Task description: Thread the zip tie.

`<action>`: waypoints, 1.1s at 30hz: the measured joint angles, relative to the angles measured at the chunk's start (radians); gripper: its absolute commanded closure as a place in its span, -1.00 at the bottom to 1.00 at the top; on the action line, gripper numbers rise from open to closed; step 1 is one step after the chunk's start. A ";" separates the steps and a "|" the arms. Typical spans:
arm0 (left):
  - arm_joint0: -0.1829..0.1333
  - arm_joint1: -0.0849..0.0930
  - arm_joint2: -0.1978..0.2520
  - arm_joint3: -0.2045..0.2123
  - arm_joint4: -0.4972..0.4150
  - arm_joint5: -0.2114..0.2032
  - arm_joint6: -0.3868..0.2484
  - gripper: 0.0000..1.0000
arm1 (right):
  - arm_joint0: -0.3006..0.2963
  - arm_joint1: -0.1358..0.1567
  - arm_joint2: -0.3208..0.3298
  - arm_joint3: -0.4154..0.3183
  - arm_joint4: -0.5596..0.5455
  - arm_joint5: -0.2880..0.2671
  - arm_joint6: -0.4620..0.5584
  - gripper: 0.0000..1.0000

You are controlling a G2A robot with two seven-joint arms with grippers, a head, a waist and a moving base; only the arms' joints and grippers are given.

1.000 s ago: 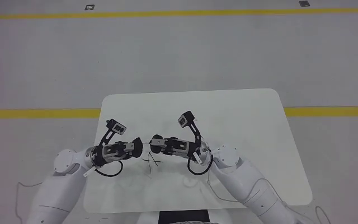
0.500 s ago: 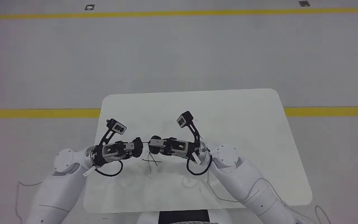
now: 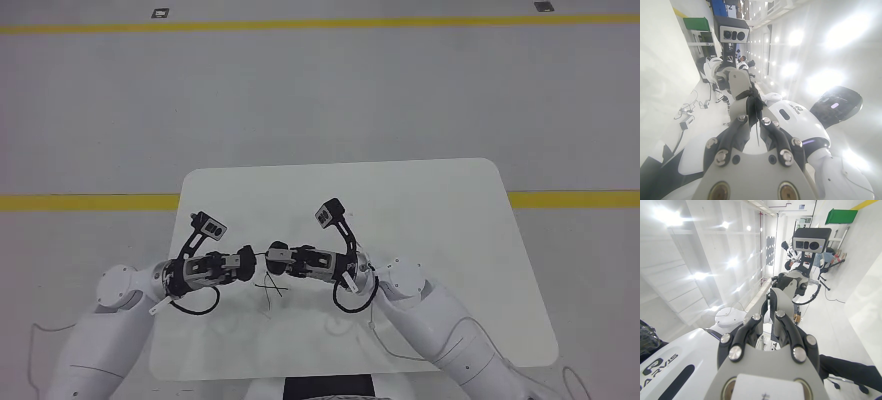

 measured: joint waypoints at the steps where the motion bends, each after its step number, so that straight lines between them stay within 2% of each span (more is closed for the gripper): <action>1: 0.000 0.000 0.000 0.000 0.000 0.000 0.001 1.00 | 0.000 0.000 0.000 0.000 -0.001 0.001 0.000 1.00; 2: -0.001 0.000 0.001 0.001 0.002 -0.002 0.003 1.00 | 0.000 0.000 0.001 -0.001 -0.002 0.001 -0.001 1.00; 3: -0.001 0.000 0.001 0.001 0.003 -0.004 0.006 0.16 | -0.001 0.000 0.001 -0.002 -0.003 0.002 -0.002 1.00; 4: -0.001 0.000 0.001 0.001 0.005 -0.006 0.009 -0.86 | -0.001 0.000 0.001 -0.002 -0.003 0.003 -0.002 1.00; 5: -0.001 0.001 0.000 0.001 0.008 -0.008 0.012 -1.00 | -0.001 0.000 0.002 -0.003 -0.004 0.004 -0.003 1.00; 13: -0.001 0.002 0.001 -0.001 0.010 -0.007 0.014 -1.00 | 0.001 0.000 -0.001 -0.005 -0.011 0.016 -0.007 1.00; 14: -0.001 0.002 0.002 -0.001 0.009 -0.006 0.013 -0.84 | 0.002 -0.001 -0.002 -0.005 -0.013 0.017 -0.008 1.00; 17: -0.002 0.002 0.003 0.000 0.007 -0.005 0.013 -0.58 | 0.003 -0.002 -0.006 -0.004 -0.016 0.021 -0.010 1.00; 18: -0.003 0.002 0.003 0.000 0.007 -0.005 0.013 -0.40 | 0.004 -0.002 -0.007 -0.003 -0.018 0.022 -0.011 1.00; 22: -0.004 0.003 0.005 0.000 0.007 -0.005 0.013 -0.14 | 0.006 -0.003 -0.010 0.001 -0.025 0.025 -0.016 1.00; 23: -0.004 0.003 0.005 -0.001 0.006 -0.005 0.013 0.00 | 0.007 -0.003 -0.011 0.002 -0.029 0.026 -0.018 1.00; 28: -0.005 0.003 0.006 -0.001 0.005 -0.006 0.015 0.22 | 0.008 -0.004 -0.013 0.005 -0.044 0.032 -0.027 1.00; 33: -0.005 0.003 0.006 0.000 0.000 -0.011 0.021 0.36 | 0.007 -0.003 -0.012 0.007 -0.056 0.037 -0.032 1.00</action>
